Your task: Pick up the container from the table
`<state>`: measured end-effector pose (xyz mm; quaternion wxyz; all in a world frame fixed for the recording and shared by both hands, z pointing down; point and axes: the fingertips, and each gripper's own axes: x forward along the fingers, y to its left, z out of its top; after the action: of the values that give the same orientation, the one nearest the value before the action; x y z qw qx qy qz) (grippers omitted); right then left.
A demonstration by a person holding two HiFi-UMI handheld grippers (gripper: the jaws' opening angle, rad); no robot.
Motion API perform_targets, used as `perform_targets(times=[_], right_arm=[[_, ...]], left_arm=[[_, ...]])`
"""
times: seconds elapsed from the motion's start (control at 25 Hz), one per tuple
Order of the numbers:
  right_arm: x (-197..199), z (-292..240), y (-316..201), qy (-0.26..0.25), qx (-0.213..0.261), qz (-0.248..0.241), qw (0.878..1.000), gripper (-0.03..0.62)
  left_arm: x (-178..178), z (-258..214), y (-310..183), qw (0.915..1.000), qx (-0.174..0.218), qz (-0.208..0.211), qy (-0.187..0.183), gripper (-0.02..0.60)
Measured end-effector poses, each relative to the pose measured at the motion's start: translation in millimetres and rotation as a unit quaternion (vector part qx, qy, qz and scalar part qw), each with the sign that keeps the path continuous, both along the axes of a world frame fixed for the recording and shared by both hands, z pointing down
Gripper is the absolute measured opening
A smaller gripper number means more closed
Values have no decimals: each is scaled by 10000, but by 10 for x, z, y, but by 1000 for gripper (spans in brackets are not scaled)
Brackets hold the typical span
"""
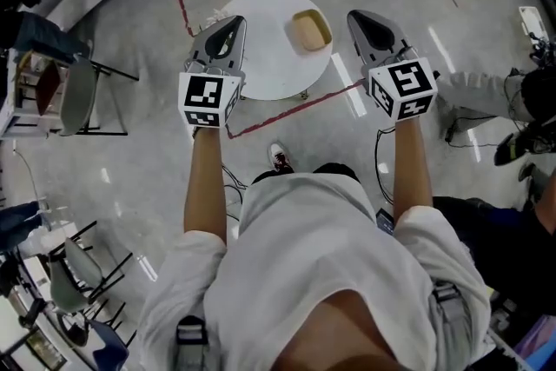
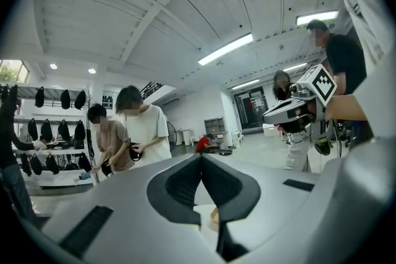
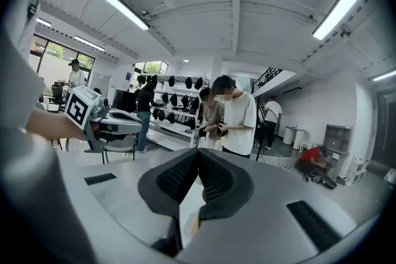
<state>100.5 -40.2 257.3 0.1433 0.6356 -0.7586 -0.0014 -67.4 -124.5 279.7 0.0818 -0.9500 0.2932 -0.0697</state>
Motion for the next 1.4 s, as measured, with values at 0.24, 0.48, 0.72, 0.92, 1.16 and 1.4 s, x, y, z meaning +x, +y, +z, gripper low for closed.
perform_targets(times=[0.24, 0.48, 0.72, 0.92, 1.16, 1.4], right_arm=[[209, 412, -544, 57, -527, -379, 9979, 63], [531, 926, -685, 65, -932, -718, 9930, 80], [940, 1547, -1460, 404, -1664, -1611, 9720, 96], [946, 2455, -1539, 484, -2437, -2148, 9445, 143], [827, 3465, -1520, 537, -3331, -2682, 9024, 158], [799, 4315, -1447, 999, -3942, -2683, 8733, 178]], left_arm=[[172, 455, -458, 9980, -492, -346, -185, 14], [436, 875, -427, 9933, -894, -679, -283, 14], [799, 1191, -850, 9809, -1346, -1298, -529, 14], [784, 1651, -770, 9699, -1696, -1626, -645, 14], [723, 2189, -690, 9506, -2203, -2029, -813, 14], [624, 2648, -608, 9393, -2569, -2100, -869, 14]])
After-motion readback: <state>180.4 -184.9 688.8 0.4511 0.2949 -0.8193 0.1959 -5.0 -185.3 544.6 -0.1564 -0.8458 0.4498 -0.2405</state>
